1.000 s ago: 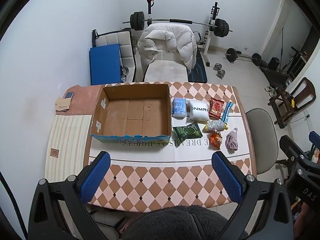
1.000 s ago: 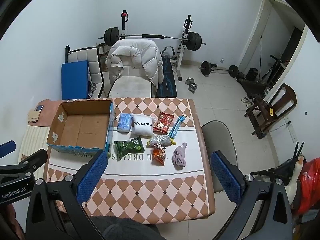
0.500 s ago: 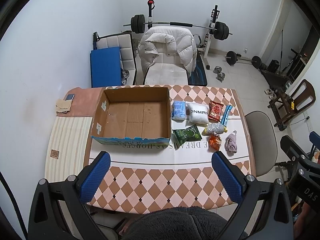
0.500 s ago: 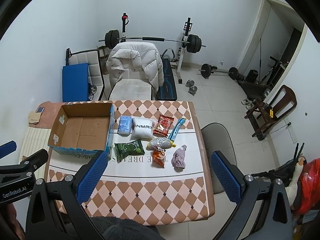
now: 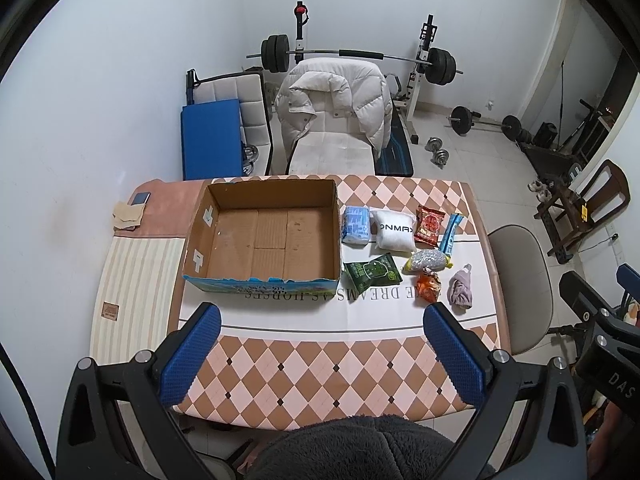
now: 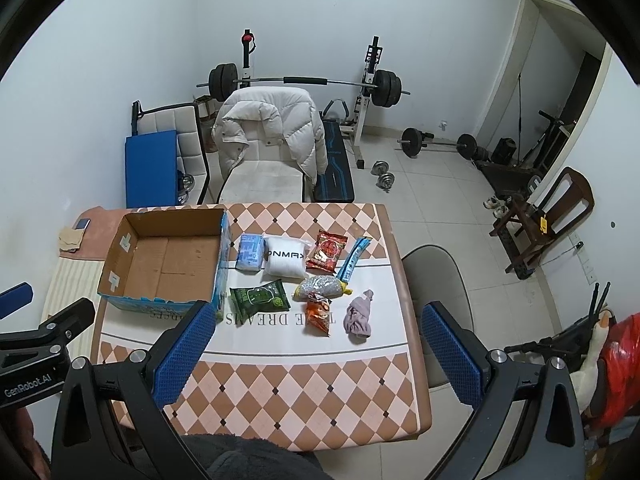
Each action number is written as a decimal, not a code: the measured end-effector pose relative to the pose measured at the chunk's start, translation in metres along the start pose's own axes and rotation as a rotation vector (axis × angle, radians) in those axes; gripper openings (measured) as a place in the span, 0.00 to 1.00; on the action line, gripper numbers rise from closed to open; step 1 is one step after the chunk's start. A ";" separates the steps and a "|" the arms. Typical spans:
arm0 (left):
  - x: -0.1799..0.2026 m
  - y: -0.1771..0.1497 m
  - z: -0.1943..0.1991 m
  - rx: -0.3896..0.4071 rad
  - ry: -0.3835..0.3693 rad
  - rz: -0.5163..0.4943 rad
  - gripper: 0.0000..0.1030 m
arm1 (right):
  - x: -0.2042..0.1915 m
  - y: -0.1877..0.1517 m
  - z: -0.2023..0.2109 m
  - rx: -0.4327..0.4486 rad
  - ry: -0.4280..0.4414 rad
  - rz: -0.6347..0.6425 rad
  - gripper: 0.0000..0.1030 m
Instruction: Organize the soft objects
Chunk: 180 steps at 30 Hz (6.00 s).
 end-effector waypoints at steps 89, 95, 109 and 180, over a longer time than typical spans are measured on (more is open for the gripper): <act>0.150 0.068 -0.521 -0.779 -0.248 -0.035 0.98 | 0.053 0.024 -0.623 -0.962 0.129 -0.448 0.88; 0.148 0.061 -0.510 -0.738 -0.242 -0.001 0.75 | 0.039 0.004 -0.641 -1.015 0.096 -0.422 0.79; 0.099 0.081 -0.367 -0.516 -0.207 -0.007 0.70 | 0.019 0.035 -0.541 -0.839 0.120 -0.280 0.45; -0.207 0.007 -0.271 -0.355 -0.043 0.077 1.00 | -0.304 -0.066 -0.349 -0.523 0.098 0.126 1.00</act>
Point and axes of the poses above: each gripper's, at about its wrist camera, not at the fingertips, and z roughly against the way its jaws point, x to its right, y to its top, the point moved 7 cm from there along -z, roughly the way its jaws point, and after that the axes turned 13 degrees about -z, right-handed, at the moved point
